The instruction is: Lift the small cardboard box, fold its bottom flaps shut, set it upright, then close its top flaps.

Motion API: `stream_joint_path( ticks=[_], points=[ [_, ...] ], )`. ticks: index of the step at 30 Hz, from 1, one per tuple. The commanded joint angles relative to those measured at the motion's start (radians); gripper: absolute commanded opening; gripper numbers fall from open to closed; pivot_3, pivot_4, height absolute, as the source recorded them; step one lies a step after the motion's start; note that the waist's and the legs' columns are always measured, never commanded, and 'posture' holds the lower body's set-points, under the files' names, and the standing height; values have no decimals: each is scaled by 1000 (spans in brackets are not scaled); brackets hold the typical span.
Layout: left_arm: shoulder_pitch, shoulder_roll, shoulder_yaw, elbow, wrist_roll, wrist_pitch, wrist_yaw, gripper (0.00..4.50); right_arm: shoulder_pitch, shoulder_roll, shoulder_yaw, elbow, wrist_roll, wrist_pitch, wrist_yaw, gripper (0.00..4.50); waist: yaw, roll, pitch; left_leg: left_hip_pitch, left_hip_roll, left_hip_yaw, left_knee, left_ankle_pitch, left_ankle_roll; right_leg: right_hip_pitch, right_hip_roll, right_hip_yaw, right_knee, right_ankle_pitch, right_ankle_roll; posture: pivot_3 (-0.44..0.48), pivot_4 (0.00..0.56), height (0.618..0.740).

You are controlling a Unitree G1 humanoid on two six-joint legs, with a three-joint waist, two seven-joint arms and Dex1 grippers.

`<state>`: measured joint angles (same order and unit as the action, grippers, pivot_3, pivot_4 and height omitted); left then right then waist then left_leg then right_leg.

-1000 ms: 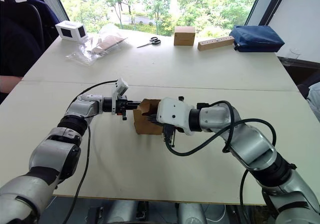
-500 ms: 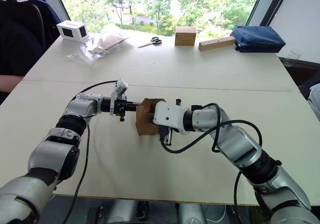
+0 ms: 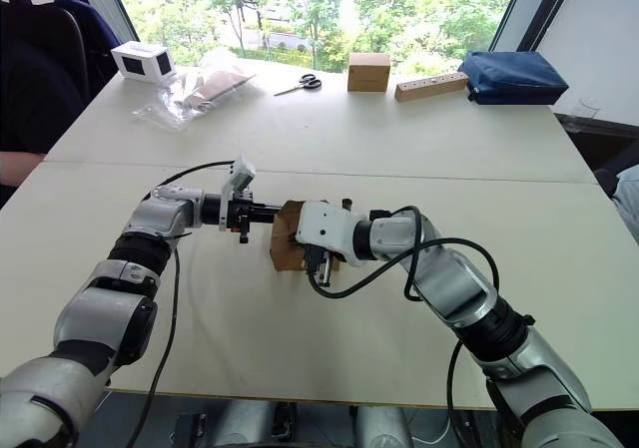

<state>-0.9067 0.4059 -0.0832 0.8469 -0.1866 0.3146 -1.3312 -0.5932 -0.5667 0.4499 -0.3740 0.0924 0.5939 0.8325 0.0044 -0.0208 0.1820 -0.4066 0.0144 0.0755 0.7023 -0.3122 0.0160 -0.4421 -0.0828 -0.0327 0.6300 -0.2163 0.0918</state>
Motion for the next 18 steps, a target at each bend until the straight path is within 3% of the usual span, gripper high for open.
stream_joint_path(
  ticks=[1, 8, 13, 18],
  points=[
    [-4, 45, 96, -69, -53, 18, 68, 24, 0, 7, -26, -9, 3, -11, 6, 0, -2, 0, 0, 0, 0, 0, 0, 0, 0, 0, 0, 0, 0, 0, 0, 0, 150, 740],
    [192, 166, 147, -574, -222, 325, 50, 24, 0, 10, -56, -9, 21, -9, 12, 0, -18, 0, 0, 0, 2, -1, 0, 0, 0, 0, -1, 1, 1, 0, 0, 0, 150, 740],
    [338, 232, 114, -867, -301, 456, 59, 24, -1, 11, -49, 18, 4, -39, 18, 0, -16, 0, 0, 0, 2, -1, 0, 0, -1, 0, -2, 1, 1, 0, 0, 0, 150, 740],
    [416, 225, 96, -1003, -354, 518, 121, 24, -13, 23, -36, 43, -4, -62, 26, 0, -15, 1, 0, 1, 2, -1, 0, 0, -1, 0, -2, 1, 0, 0, 0, 0, 150, 740]
  ],
)
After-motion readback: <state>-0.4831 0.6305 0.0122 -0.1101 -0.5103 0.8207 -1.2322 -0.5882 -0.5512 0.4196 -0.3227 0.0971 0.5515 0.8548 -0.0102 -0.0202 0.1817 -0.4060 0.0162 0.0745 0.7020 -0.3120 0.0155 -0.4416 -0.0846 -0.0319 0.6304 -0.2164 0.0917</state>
